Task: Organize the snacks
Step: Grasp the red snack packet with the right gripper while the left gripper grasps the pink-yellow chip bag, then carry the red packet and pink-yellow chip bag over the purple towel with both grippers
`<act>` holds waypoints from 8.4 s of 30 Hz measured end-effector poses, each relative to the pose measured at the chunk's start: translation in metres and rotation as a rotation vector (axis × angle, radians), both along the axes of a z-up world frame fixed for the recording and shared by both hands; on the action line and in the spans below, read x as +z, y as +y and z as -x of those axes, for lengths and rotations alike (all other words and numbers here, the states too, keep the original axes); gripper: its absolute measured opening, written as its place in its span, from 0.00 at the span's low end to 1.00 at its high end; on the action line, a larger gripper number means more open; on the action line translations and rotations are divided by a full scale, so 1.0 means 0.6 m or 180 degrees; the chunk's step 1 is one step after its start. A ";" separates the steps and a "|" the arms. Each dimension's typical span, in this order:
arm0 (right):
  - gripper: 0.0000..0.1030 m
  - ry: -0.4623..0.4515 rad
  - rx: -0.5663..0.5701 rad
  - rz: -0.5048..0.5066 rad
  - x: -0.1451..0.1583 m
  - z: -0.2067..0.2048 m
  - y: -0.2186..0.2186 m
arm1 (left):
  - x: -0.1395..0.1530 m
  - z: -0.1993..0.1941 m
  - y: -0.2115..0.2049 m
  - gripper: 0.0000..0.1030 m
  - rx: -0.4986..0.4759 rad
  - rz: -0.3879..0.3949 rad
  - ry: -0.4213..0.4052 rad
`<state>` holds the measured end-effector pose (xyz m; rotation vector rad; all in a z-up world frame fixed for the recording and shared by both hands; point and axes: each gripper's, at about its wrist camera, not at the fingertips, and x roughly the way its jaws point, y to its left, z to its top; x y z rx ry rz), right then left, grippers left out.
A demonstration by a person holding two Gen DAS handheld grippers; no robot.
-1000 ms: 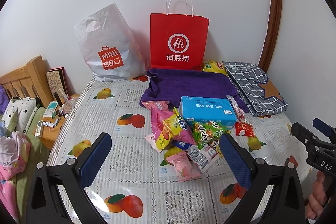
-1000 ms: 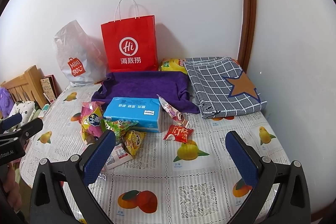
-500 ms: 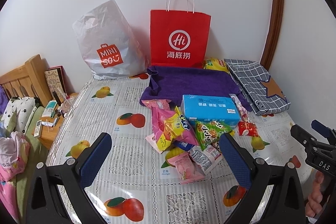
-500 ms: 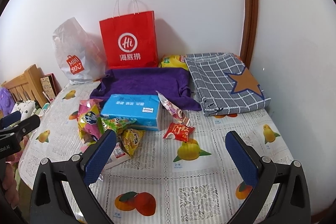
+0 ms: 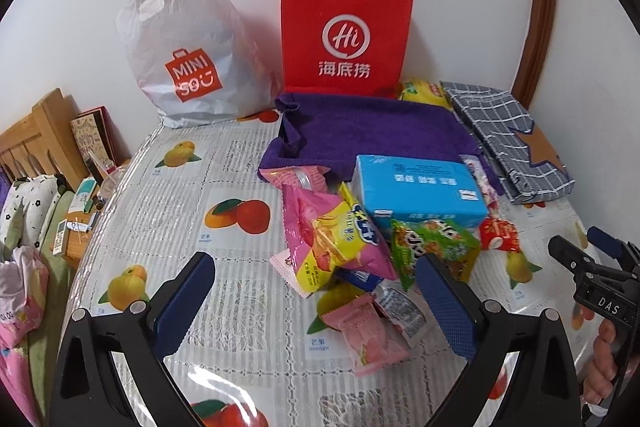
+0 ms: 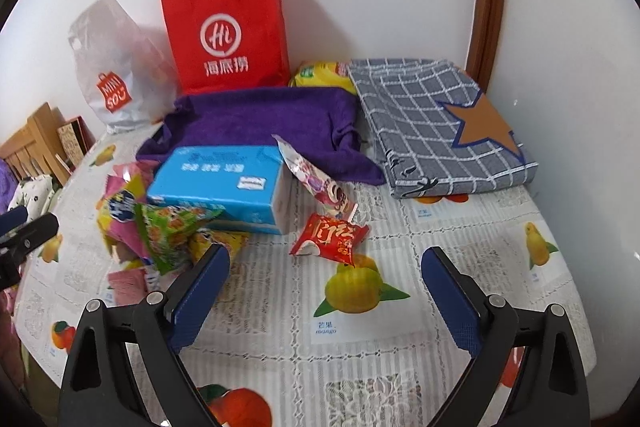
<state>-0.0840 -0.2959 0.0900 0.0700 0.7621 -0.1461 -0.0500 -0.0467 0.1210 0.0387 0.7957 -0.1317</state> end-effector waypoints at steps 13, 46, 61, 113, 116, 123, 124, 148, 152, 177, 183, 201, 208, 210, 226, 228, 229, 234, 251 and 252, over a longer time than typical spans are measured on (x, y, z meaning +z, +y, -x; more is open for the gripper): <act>0.89 0.0416 -0.0108 -0.0230 -0.106 -0.097 -0.049 | -0.052 -0.073 0.000 0.98 0.0038 0.0063 0.0252; 0.50 0.0613 0.0077 -0.0122 -0.142 -0.117 -0.048 | -0.085 -0.139 -0.002 0.93 -0.0119 0.0261 0.0545; 0.50 0.0545 0.0028 -0.0113 -0.112 -0.083 -0.058 | -0.090 -0.141 -0.030 0.46 -0.0297 0.0265 0.0689; 0.50 -0.0112 0.0168 -0.0078 0.106 -0.141 -0.001 | 0.089 -0.157 -0.064 0.42 -0.0576 0.0449 0.0134; 0.50 -0.0132 0.0191 -0.0082 0.110 -0.163 -0.002 | 0.090 -0.174 -0.065 0.41 -0.0555 0.0426 0.0136; 0.50 -0.0143 0.0246 -0.0095 0.111 -0.213 -0.004 | 0.095 -0.211 -0.063 0.37 -0.0517 0.0401 0.0093; 0.50 -0.0140 0.0255 -0.0102 0.110 -0.220 -0.004 | 0.095 -0.216 -0.063 0.35 -0.0514 0.0403 0.0086; 0.50 0.0095 0.0183 -0.0132 0.042 -0.218 0.004 | -0.028 -0.185 0.009 0.61 -0.0337 0.0351 0.0714; 0.50 0.0123 0.0178 -0.0111 0.034 -0.206 0.014 | -0.046 -0.170 0.008 0.62 -0.0418 0.0289 0.0767; 0.50 0.0165 0.0086 0.0043 0.031 -0.165 0.019 | -0.067 -0.162 0.012 0.47 -0.0532 0.0413 0.0816; 0.49 0.0074 0.0130 0.0017 0.050 -0.154 0.021 | -0.025 -0.150 0.011 0.47 -0.0529 0.0407 0.0644; 0.48 -0.0126 0.0168 -0.0037 0.097 -0.173 -0.005 | 0.062 -0.194 -0.055 0.47 -0.0667 0.0468 0.0352; 0.48 -0.0138 0.0187 -0.0068 0.097 -0.214 -0.020 | 0.066 -0.237 -0.071 0.47 -0.0659 0.0478 0.0354; 0.48 -0.0137 0.0197 -0.0077 0.096 -0.227 -0.023 | 0.065 -0.250 -0.074 0.47 -0.0651 0.0463 0.0361; 0.48 0.0012 0.0313 -0.0147 0.040 -0.369 -0.039 | 0.031 -0.369 -0.087 0.47 -0.0576 0.0410 0.0461; 0.48 0.0051 0.0325 -0.0150 0.027 -0.389 -0.040 | 0.022 -0.385 -0.089 0.47 -0.0574 0.0404 0.0491; 0.48 0.0070 0.0330 -0.0153 0.021 -0.397 -0.041 | 0.017 -0.394 -0.089 0.47 -0.0573 0.0401 0.0508; 0.48 0.0203 0.0357 -0.0169 -0.015 -0.437 -0.043 | -0.019 -0.439 -0.091 0.47 -0.0576 0.0402 0.0627; 0.48 0.0579 0.0405 -0.0265 -0.100 -0.488 -0.056 | -0.107 -0.502 -0.106 0.48 -0.0617 0.0352 0.0966; 0.49 0.0584 0.0412 -0.0275 -0.102 -0.490 -0.056 | -0.108 -0.503 -0.107 0.48 -0.0622 0.0344 0.0964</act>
